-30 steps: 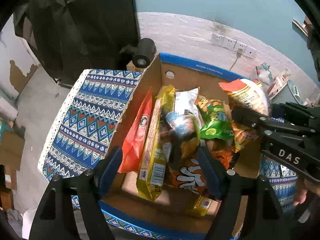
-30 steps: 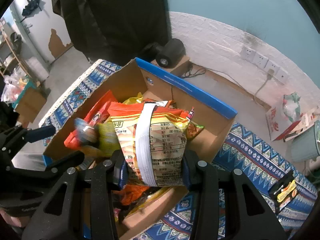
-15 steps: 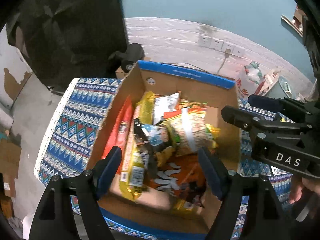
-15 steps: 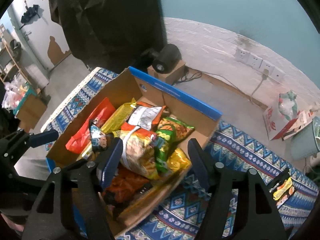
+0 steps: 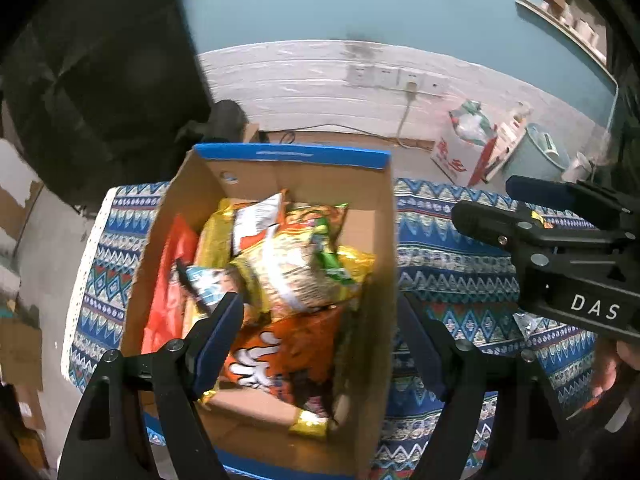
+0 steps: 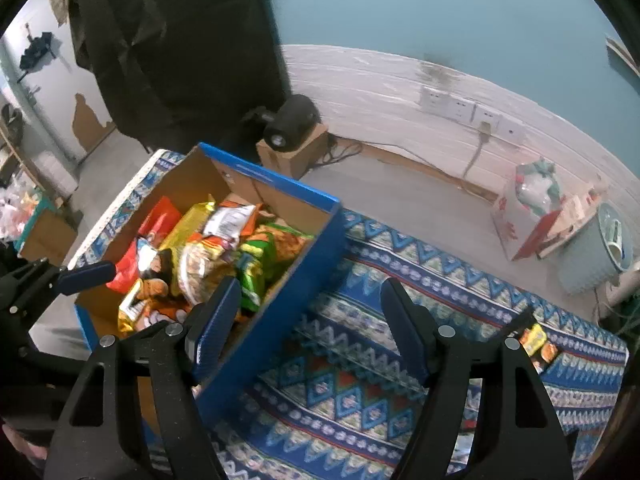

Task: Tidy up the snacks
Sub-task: 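Move both open tools from the box back over the remaining snacks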

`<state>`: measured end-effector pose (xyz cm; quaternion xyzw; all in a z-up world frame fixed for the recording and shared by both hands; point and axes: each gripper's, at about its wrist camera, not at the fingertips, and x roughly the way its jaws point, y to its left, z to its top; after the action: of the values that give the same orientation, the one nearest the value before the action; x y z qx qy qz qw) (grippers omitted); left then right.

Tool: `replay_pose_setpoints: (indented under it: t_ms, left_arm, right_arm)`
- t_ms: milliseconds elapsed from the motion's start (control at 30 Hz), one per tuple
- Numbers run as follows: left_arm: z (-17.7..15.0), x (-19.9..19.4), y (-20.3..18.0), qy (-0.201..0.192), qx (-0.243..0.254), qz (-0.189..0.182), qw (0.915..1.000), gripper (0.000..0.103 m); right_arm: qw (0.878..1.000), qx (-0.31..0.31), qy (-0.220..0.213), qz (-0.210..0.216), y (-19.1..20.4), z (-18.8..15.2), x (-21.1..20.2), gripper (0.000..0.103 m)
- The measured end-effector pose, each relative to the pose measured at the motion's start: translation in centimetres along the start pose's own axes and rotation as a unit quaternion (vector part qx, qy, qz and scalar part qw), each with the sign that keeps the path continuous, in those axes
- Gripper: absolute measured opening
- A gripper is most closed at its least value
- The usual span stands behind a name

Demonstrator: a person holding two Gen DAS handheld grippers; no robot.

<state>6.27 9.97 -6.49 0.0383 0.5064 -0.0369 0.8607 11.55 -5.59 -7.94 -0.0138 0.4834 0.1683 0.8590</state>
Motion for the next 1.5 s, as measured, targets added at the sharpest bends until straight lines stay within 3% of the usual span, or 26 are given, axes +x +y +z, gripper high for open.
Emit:
replay_pose_setpoints:
  t_ms: [600,1033,1200,1500]
  left_arm:
    - [1.3,1.1,-10.0,0.004,0.087,-0.005,0.9962,0.080]
    - [1.9,3.8,-15.0,0.025,0.126,0.004,0.9917,0.080]
    - [2.8,5.6,-16.3,0.031,0.136,0.008,0.9902,0.080]
    - [3.8,9.5,-17.7,0.043,0.158,0.000,0.9864,0.080]
  right_arm:
    - [0.997,0.059,0.001,-0.045,-9.0,-4.9,-3.9,0.074]
    - [0.991,0.099,0.022,-0.082,-15.9,-8.9,-4.6,0.075]
    - [0.990,0.091,0.049,-0.095,-17.8,-9.6,-3.4,0.075]
    - [0.988,0.016,0.108,-0.110,-20.8,-9.3,0.7,0.075]
